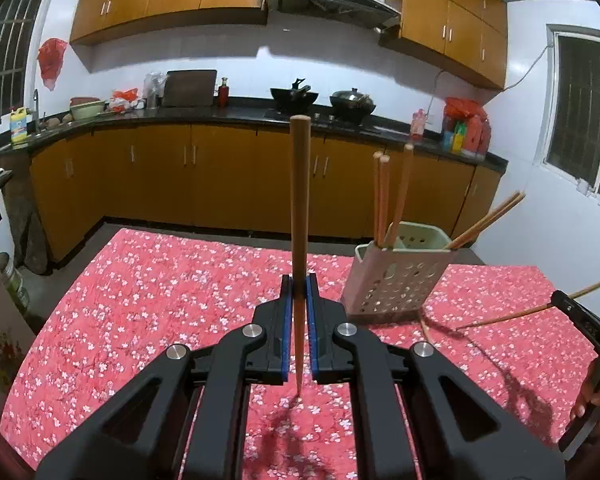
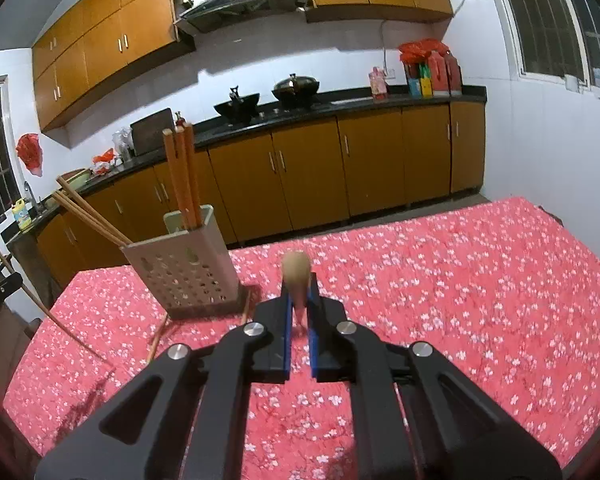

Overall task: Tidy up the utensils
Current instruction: 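Raise both held chopsticks upright and carry them over the perforated holder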

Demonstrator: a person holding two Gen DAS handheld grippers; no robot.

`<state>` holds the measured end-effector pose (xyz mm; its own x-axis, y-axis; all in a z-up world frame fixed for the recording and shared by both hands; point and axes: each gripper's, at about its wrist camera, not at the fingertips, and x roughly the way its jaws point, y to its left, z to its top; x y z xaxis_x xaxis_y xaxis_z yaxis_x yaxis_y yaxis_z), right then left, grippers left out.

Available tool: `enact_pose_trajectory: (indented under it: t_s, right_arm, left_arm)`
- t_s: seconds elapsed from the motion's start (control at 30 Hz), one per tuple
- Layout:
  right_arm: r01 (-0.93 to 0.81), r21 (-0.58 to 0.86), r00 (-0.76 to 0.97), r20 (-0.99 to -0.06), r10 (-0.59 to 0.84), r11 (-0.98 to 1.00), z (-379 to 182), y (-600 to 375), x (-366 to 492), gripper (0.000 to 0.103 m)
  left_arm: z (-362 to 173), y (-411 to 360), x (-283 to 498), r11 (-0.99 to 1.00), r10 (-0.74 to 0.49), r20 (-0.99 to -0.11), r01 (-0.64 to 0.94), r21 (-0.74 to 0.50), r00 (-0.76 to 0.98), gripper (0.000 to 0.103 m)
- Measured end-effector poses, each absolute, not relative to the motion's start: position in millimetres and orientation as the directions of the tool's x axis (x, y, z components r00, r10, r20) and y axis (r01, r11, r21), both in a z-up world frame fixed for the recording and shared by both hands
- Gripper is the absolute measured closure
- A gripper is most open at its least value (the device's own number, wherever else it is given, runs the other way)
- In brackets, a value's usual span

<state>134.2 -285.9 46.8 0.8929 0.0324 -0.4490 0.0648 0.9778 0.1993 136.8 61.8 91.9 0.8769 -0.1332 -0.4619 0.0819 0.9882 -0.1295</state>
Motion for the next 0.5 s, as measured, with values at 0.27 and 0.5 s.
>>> enact_pose_trajectory:
  t_s: [0.27,0.5]
  right_arm:
    - [-0.073,0.253,0.925,-0.345,0.16,0.965,105,-275,127,0.096]
    - [-0.188,0.278,0.932,-0.252,0.261,0.942,152,-261,124,0.096]
  left_arm:
    - [125,54,127,0.974,-0.211,-0.382,0.159,-0.164,0.9,0.096]
    - [156,36,121,0.953,-0.286,-0.291,0.239,-0.188,0.913,0.096]
